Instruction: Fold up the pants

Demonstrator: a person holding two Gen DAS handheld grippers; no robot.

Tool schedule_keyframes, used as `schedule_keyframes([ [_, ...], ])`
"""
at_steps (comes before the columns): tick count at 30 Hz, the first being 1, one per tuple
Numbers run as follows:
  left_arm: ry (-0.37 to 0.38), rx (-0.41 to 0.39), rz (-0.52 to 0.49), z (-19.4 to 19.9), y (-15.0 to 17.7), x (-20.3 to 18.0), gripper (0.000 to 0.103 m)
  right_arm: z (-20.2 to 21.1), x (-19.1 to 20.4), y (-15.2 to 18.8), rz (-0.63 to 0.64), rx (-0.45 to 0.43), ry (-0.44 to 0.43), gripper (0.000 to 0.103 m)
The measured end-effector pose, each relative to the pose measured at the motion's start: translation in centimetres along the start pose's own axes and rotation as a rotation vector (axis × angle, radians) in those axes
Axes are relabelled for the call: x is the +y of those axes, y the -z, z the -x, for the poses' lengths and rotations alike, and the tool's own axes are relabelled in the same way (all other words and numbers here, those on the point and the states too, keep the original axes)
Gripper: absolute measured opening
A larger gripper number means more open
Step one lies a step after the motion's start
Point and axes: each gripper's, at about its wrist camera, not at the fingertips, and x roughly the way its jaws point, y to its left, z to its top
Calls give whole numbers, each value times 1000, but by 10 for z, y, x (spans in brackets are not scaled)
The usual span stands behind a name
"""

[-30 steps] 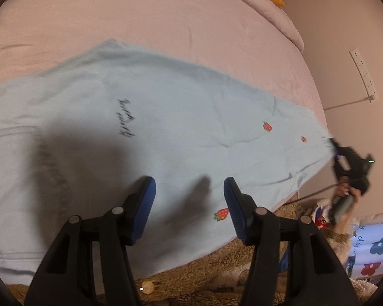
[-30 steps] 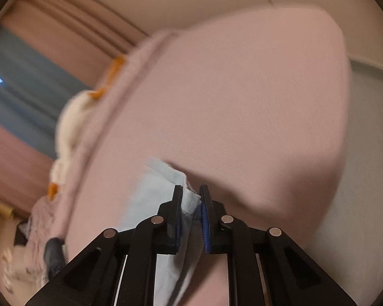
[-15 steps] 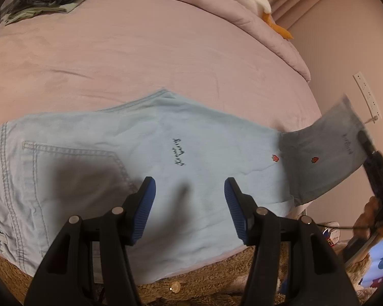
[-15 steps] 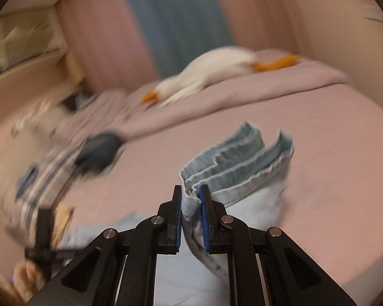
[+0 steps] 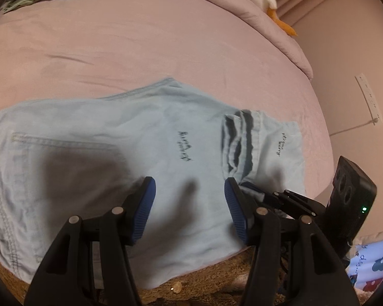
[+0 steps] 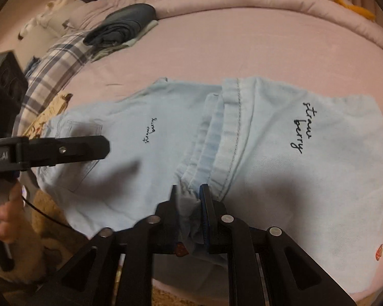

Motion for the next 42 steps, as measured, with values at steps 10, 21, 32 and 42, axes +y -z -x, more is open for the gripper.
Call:
schedule_keyframes([
  [10, 87, 46, -93, -32, -27, -44, 55, 89, -53, 27, -162, -138, 17, 52],
  [21, 53, 212, -291, -81, 3, -91, 44, 115, -117, 64, -437, -197, 161, 52],
  [32, 21, 201, -285, -74, 20, -83, 31, 100, -115, 62, -442, -168, 167, 52],
  [42, -73, 137, -315, -67, 26, -89, 9, 96, -118, 64, -460, -154, 171, 52],
])
